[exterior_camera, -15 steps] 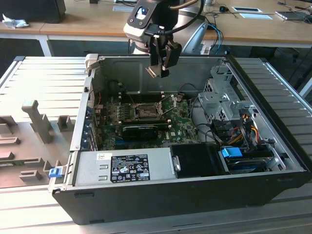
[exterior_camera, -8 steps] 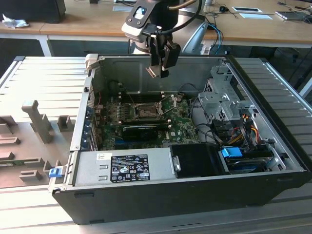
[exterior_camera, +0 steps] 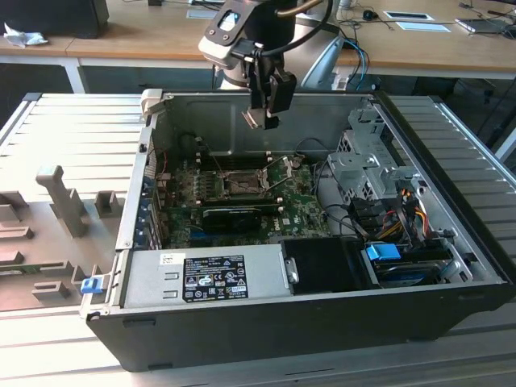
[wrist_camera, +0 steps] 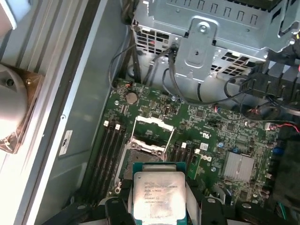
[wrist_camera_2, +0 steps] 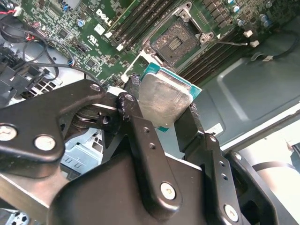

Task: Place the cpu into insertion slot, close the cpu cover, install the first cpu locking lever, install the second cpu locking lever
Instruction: 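Place the cpu into insertion slot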

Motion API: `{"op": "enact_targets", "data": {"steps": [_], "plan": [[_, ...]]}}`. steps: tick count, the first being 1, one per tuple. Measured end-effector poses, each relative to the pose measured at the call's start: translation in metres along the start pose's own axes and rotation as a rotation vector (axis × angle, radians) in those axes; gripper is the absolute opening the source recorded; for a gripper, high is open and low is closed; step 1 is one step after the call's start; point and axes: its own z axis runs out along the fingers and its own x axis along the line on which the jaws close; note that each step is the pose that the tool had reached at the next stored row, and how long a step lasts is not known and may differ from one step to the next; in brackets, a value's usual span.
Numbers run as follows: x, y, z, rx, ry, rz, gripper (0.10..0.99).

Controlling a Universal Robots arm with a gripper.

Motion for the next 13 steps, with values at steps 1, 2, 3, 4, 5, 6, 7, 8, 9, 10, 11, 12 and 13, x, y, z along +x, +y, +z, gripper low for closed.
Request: {"op": "enact_targets", "data": {"steps": [1,2,3,4,5,6,7,8,9,10,11,12,13], "plan": [[0.0,0.0,0.0,0.0,-0.0005,0.006,0.537],[0.0,0.0,0.0001,0.0,-0.001,0.012,0.537],[0.0,0.0,0.0001,0.0,-0.0022,0.025,0.537],[0.0,0.0,0.0002,-0.001,-0.003,0.033,0.537],[0.0,0.0,0.0003,-0.001,-0.0039,0.044,0.537],[0.0,-0.0001,0.0005,-0.001,-0.0058,0.065,0.537],[0.0,-0.0001,0.0008,-0.002,-0.0077,0.085,0.537],[0.0,-0.0001,0.0012,-0.002,-0.0092,0.103,0.537],[0.0,-0.0002,0.0018,-0.003,-0.0119,0.133,0.537],[0.0,-0.0002,0.0024,-0.003,-0.0151,0.169,0.537],[-0.0001,-0.0003,0.0032,-0.004,-0.0181,0.202,0.537],[-0.0001,-0.0004,0.0042,-0.005,-0.021,0.233,0.537],[-0.0001,-0.0006,0.0064,-0.004,-0.0227,0.253,0.537]]}}
